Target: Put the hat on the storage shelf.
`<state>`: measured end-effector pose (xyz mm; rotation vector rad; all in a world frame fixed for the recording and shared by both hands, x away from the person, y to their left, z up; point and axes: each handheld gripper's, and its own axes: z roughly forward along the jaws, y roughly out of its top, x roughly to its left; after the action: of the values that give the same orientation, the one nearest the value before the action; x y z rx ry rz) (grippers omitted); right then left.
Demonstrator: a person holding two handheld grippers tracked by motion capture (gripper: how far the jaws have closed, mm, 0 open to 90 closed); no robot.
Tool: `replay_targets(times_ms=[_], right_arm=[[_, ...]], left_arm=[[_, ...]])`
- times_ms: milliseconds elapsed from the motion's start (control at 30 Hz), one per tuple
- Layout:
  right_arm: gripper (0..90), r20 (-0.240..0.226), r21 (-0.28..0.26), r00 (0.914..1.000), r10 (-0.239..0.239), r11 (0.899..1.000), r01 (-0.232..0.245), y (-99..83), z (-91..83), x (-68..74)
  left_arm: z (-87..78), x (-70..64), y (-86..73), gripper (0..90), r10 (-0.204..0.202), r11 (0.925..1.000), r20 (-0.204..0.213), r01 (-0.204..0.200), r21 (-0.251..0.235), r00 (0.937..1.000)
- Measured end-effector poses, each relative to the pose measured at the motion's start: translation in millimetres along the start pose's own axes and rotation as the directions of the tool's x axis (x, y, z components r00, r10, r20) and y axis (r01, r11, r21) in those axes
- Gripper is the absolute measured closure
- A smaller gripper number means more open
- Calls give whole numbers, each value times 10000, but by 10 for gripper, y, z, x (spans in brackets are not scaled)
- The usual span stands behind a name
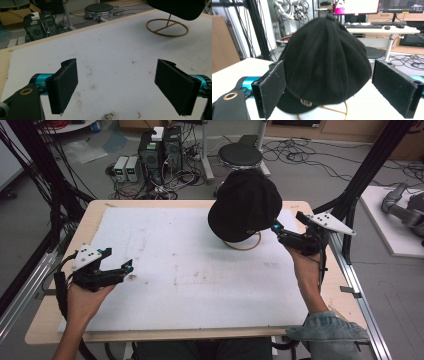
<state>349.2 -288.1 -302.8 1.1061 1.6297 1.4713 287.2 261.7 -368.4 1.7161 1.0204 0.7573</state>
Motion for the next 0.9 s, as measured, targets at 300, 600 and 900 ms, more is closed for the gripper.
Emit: replay_targets(times_ms=[300,600,900], right_arm=[[117,230,374,9997,48,9993,-57,-242,-141,9],[117,315,297,9990,307,9991,-316,-469,-201,57],[116,459,294,9988,179,9994,-192,-671,-272,78]], left_arm=[[-13,8,-9,191,20,10000,-56,-20,-21,10000],[1,9,-30,191,47,10000,-39,-48,-77,10000],[2,9,-35,191,7,9999,-51,-8,-102,10000]])
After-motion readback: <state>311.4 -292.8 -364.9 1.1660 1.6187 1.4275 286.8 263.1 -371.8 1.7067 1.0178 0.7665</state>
